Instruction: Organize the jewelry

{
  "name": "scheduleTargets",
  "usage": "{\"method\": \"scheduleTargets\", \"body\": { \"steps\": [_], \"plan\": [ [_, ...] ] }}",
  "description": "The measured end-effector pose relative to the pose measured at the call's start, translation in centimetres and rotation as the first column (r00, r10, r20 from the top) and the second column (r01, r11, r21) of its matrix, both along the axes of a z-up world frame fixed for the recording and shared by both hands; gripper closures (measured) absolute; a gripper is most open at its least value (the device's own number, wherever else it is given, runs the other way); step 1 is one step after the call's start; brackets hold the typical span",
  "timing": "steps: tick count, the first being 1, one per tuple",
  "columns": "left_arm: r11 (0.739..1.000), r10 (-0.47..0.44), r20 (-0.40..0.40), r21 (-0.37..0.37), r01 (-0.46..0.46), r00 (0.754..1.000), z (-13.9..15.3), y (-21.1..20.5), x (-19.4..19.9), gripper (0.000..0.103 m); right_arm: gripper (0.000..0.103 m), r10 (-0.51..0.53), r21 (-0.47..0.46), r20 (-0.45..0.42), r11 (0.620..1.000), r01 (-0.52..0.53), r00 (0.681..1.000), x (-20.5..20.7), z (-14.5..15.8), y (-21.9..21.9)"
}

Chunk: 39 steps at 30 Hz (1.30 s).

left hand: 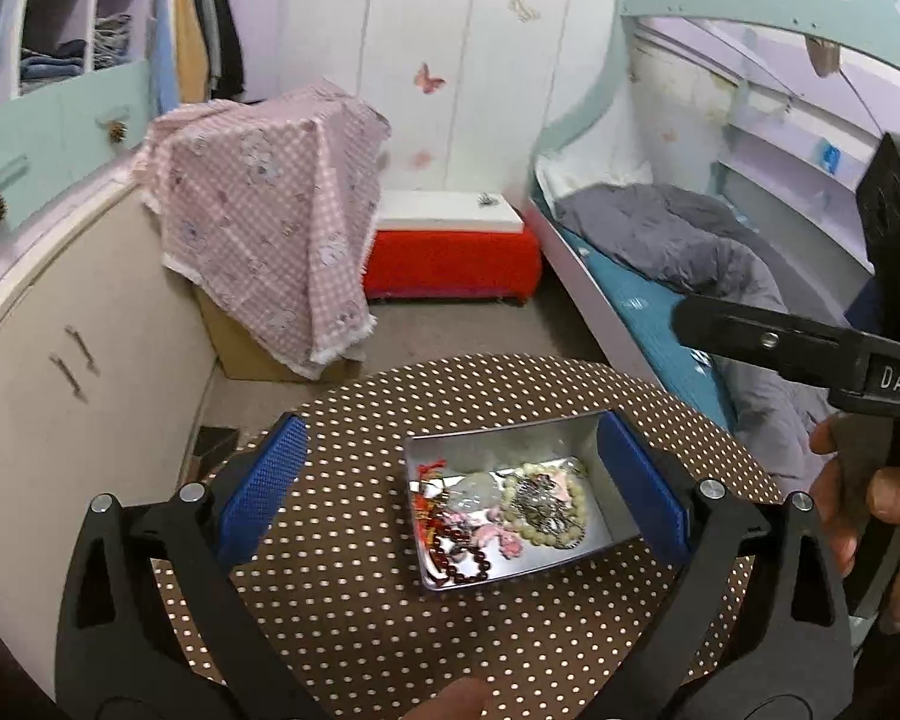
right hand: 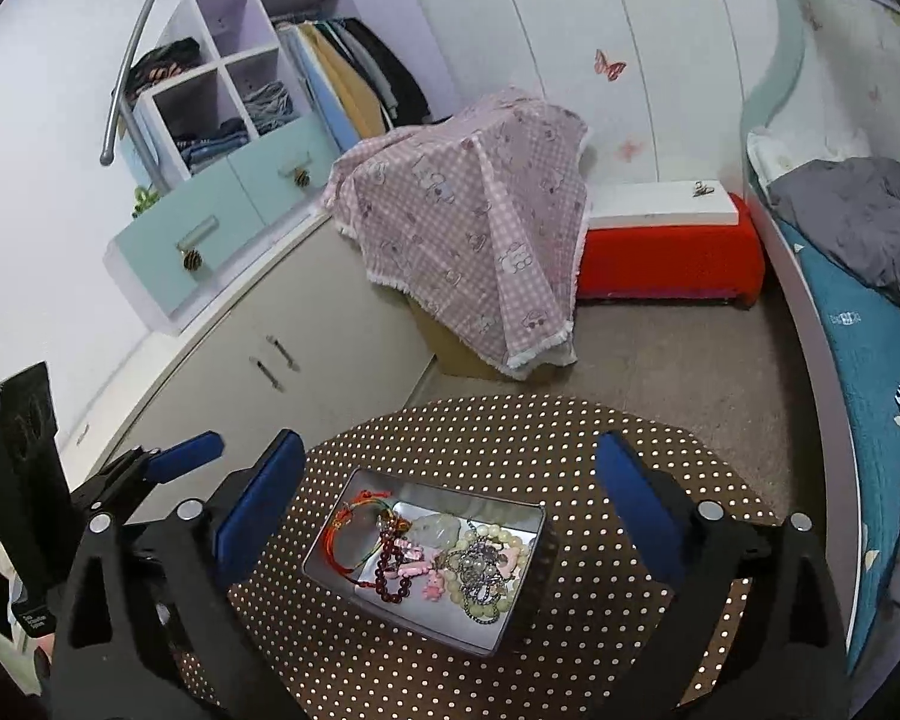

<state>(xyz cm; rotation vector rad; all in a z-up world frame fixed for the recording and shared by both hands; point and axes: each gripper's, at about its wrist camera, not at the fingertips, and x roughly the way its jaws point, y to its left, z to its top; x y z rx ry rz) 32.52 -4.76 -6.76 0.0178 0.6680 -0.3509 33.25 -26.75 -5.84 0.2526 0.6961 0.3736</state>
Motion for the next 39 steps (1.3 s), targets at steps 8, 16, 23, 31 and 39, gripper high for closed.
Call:
{"method": "scheduleTargets", "body": {
  "steps": [8,16,23,31,39],
  "plan": [
    [0.997,0.075,0.069,0.022,-0.077,0.995,1.9,1.2,-1.8,0.008,0.008,-0.021,-0.004,0.007,1.000,0.021,1.000,-1.4,0.7,0.1],
    [0.986,0.154,0.162,0.040,-0.163,0.975,4.6,1.9,-6.4,0.007,0.008,-0.054,-0.033,0.076,0.998,0.056,0.996,-6.0,3.4,0.3],
    [0.978,0.195,0.258,0.024,-0.208,0.946,6.8,2.3,-12.5,0.007,0.008,-0.114,-0.075,0.163,0.989,0.127,0.980,-12.6,5.0,0.6],
    [0.963,0.250,0.348,0.005,-0.268,0.904,6.8,2.8,-19.2,0.006,0.008,-0.159,-0.142,0.264,0.969,0.202,0.951,-19.5,4.6,1.9],
    [0.959,0.246,0.436,0.022,-0.284,0.866,7.4,2.2,-24.3,0.006,0.008,-0.190,-0.184,0.377,0.944,0.274,0.906,-24.8,4.7,3.2]
  ]
}}
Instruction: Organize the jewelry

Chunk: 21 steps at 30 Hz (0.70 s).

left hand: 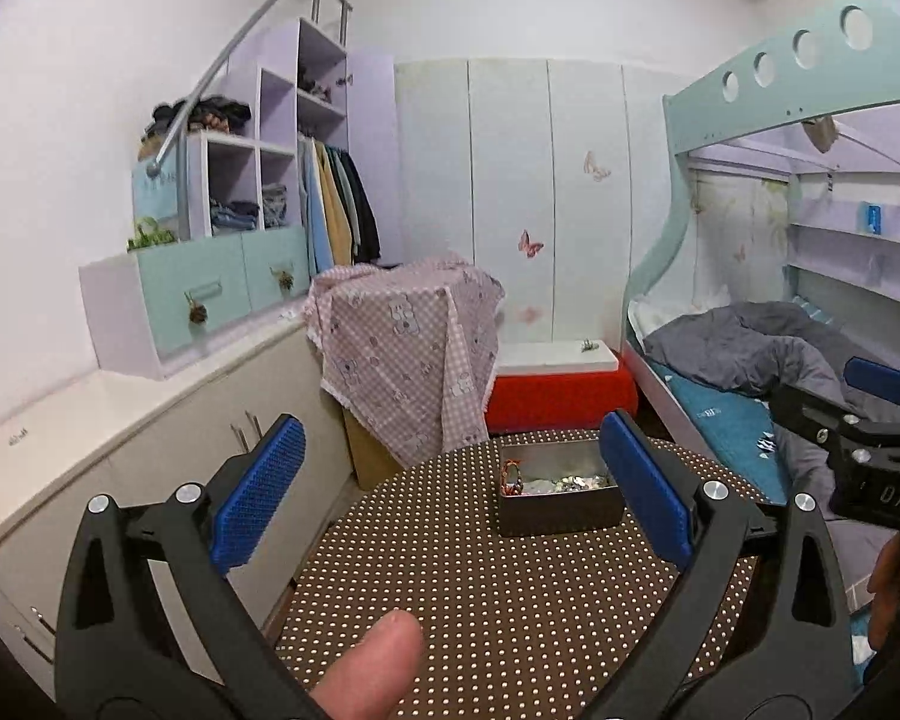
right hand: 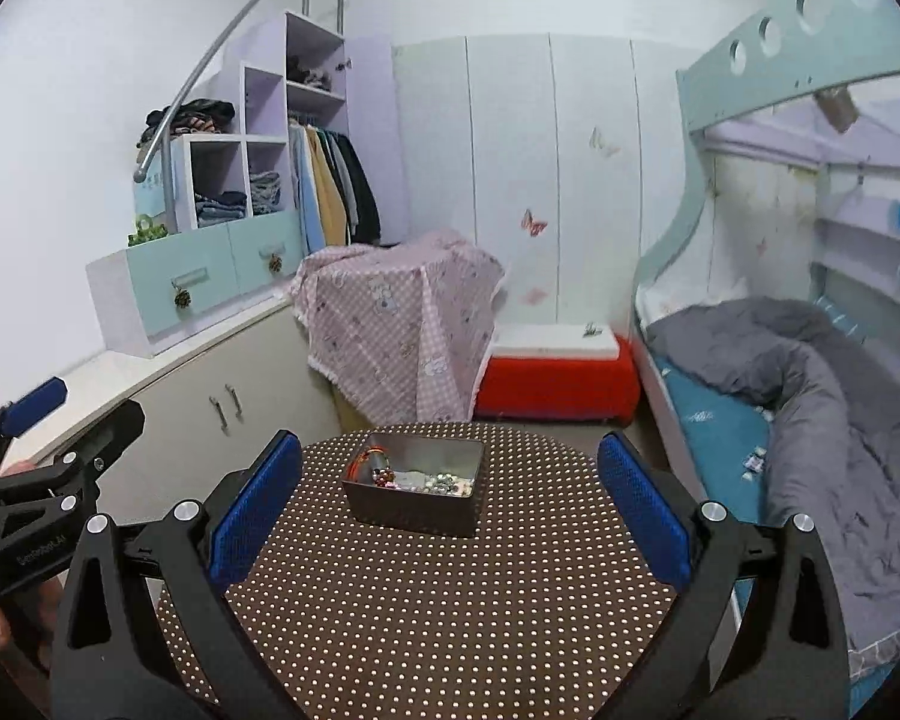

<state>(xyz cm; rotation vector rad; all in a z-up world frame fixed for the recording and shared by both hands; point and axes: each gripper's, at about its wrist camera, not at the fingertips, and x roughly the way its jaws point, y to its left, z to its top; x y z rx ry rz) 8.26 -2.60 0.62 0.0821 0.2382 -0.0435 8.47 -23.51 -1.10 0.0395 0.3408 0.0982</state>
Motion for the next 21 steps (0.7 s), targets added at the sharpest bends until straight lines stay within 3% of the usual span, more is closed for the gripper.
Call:
{"method": "scheduleTargets", "body": {
  "steps": [13,21],
  "plan": [
    [0.998,0.039,0.076,-0.053,-0.035,0.996,0.6,2.0,-7.9,0.006,0.008,-0.025,0.007,0.069,1.000,0.025,0.997,-7.8,-0.4,1.3],
    [0.997,0.049,0.087,-0.059,-0.044,0.995,0.9,2.4,-9.3,0.006,0.008,-0.030,0.015,0.076,0.999,0.029,0.997,-8.7,-0.4,2.1]
  ]
}}
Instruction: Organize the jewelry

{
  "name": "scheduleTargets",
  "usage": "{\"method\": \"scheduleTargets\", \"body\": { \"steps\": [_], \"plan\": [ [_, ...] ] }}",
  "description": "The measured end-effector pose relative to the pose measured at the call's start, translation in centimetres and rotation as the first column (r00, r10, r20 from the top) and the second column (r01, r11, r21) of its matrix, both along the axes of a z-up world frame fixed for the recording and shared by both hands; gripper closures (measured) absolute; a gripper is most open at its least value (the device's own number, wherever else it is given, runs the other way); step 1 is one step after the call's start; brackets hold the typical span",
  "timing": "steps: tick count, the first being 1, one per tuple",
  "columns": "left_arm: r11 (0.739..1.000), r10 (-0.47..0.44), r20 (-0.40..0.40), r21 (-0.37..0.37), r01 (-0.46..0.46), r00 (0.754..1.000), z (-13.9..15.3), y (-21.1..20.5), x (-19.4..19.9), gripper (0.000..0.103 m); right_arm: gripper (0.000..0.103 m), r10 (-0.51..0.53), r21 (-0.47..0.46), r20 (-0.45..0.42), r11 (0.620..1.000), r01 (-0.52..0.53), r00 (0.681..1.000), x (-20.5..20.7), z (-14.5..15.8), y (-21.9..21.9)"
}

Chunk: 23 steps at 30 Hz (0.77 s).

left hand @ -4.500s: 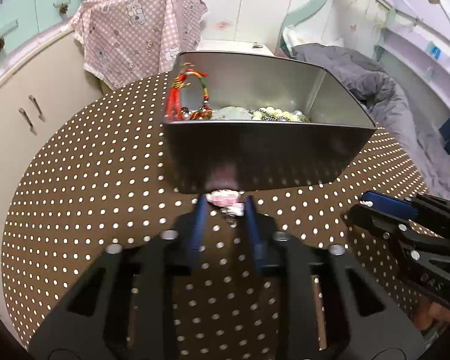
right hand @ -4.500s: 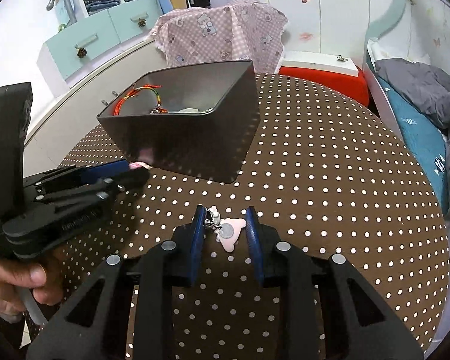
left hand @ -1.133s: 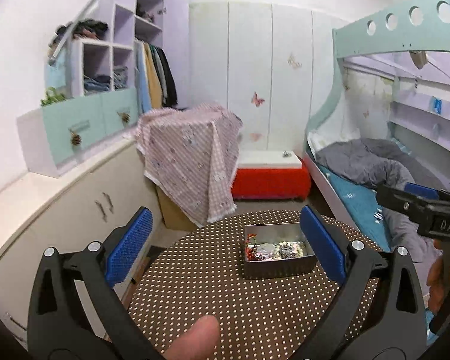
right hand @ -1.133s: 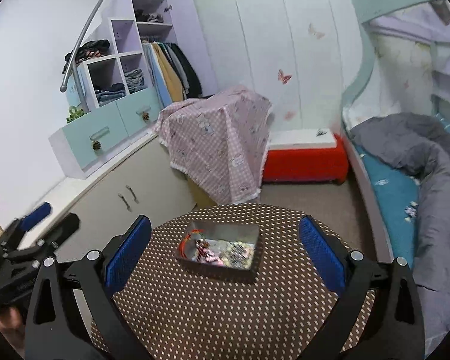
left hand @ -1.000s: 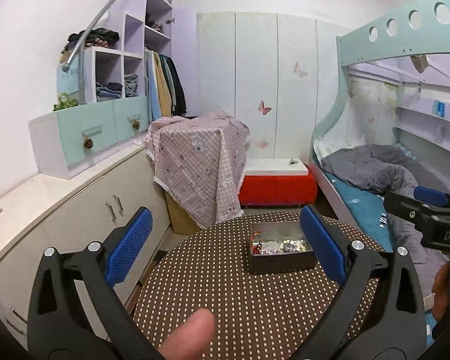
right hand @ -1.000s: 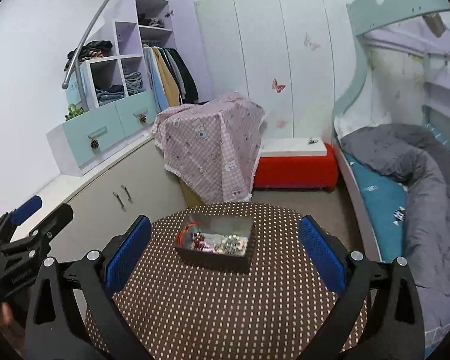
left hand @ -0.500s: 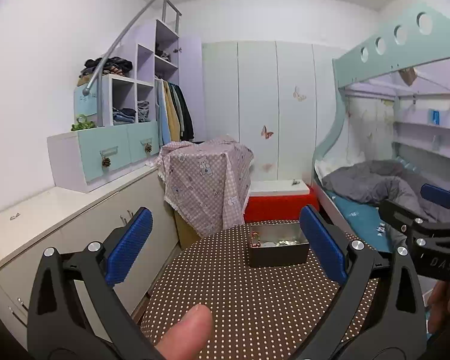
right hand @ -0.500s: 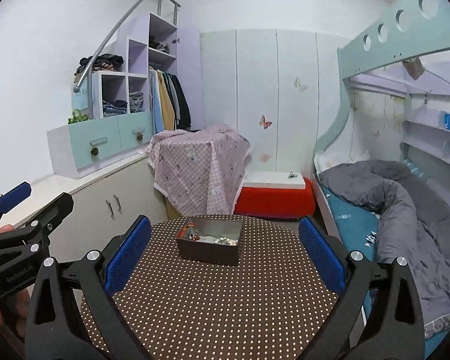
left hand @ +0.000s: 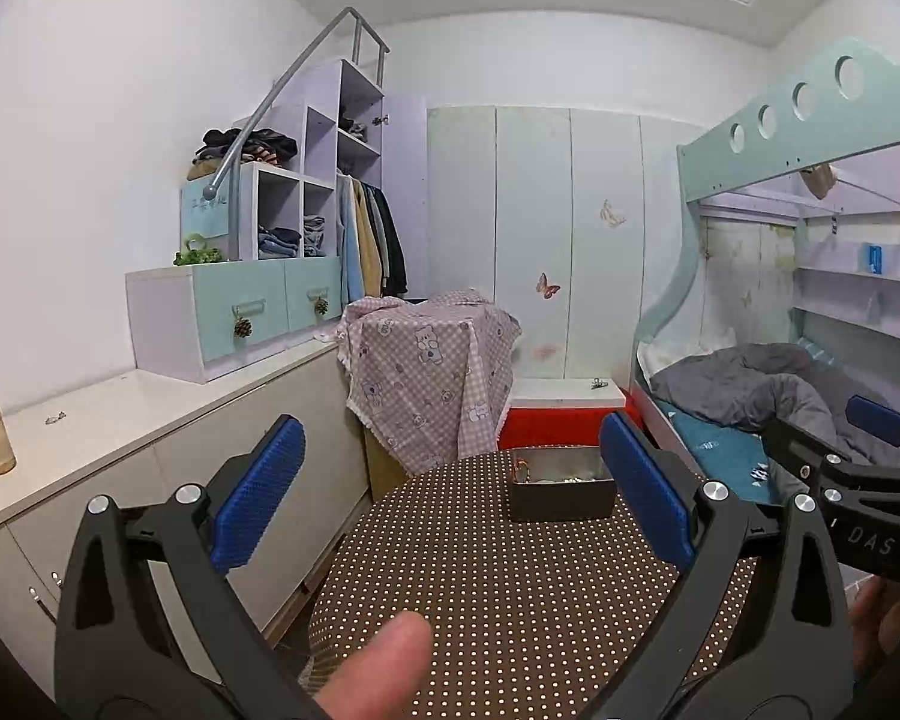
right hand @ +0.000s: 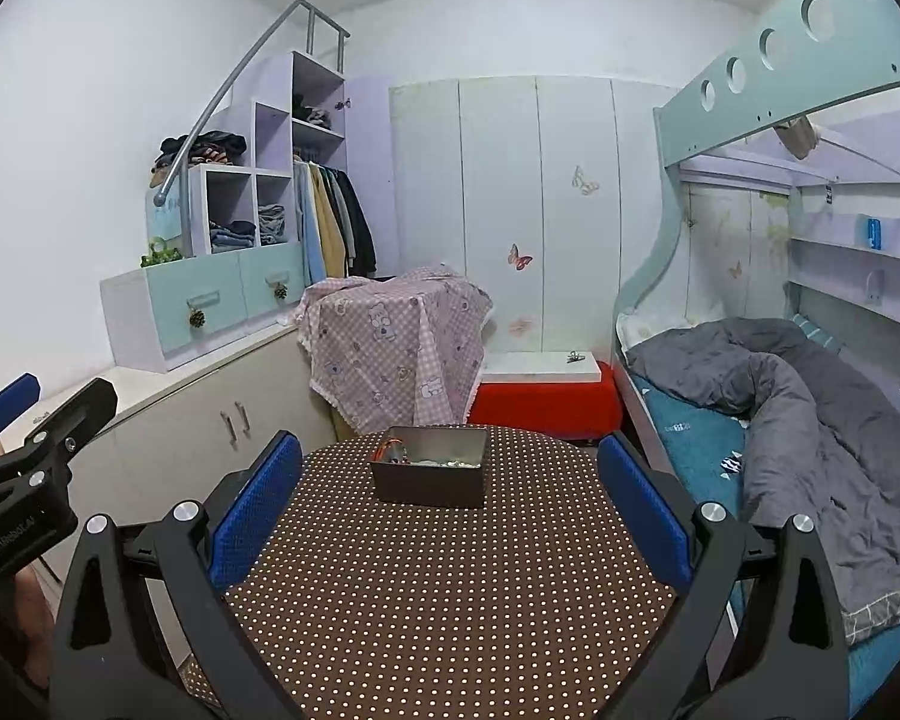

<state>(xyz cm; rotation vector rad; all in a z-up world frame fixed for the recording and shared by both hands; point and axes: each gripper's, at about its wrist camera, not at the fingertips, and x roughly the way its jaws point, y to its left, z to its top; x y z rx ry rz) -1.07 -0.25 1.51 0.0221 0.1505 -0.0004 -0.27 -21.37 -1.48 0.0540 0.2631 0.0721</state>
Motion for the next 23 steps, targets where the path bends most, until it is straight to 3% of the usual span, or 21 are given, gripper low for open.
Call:
{"method": "scheduleTargets", "body": {
  "steps": [7,12,23],
  "plan": [
    [0.999,-0.023,-0.028,-0.023,0.022,0.999,-0.52,0.20,0.48,0.006,0.008,0.006,-0.010,0.004,1.000,-0.005,1.000,-0.66,-0.11,0.39],
    [0.999,-0.032,-0.005,-0.040,0.032,0.999,-0.89,0.26,0.03,0.006,0.008,0.009,-0.006,-0.003,1.000,-0.009,1.000,-0.56,-0.20,0.43],
    [1.000,-0.004,-0.015,-0.019,0.004,1.000,-0.60,-0.25,-0.02,0.006,0.008,0.011,-0.003,-0.002,1.000,-0.011,1.000,-0.53,0.00,0.41]
  ]
}}
